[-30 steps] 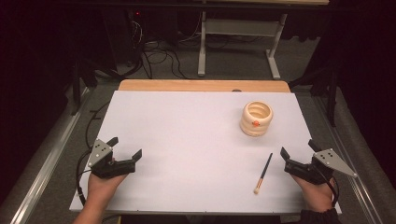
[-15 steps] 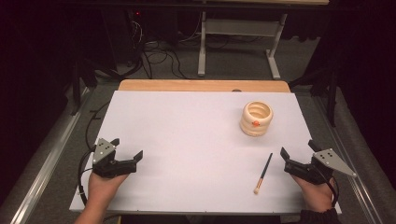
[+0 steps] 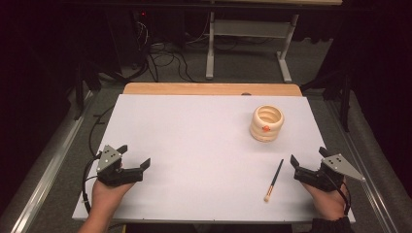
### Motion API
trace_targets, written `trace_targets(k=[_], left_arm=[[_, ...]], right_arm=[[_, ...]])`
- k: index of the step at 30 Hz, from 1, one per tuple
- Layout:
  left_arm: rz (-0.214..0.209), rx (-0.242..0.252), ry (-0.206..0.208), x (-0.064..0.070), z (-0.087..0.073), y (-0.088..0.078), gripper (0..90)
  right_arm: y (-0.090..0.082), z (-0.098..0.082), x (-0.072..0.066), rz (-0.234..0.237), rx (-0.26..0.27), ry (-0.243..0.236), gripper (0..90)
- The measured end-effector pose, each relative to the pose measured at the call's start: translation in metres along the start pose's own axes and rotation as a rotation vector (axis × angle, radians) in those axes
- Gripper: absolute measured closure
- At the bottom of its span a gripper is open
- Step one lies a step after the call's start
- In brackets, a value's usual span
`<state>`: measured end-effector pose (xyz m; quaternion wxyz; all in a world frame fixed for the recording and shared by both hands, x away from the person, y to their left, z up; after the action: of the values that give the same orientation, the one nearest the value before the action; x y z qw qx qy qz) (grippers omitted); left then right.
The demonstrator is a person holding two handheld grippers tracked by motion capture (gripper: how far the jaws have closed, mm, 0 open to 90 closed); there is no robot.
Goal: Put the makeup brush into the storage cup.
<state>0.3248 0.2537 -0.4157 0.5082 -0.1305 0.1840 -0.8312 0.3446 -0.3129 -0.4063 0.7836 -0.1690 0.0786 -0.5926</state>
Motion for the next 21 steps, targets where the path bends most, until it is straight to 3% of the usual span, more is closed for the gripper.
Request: trace_targets(k=[21], left_arm=[[0.0, 0.035, 0.008, 0.002, 0.001, -0.001, 0.2]], right_arm=[[0.015, -0.016, 0.005, -0.019, -0.139, 0.006, 3.8]])
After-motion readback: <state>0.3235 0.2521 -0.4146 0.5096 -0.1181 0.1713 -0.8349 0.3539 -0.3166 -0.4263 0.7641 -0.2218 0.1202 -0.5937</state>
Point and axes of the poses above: each handheld gripper's, and its own axes: y roughly forward along the jaws, z roughly out of its top, x roughly to its right, the point moved 2 cm from there along y, roughly forward along the jaws, and after that the axes turned 4 degrees about -x, right-handed, at the moved point
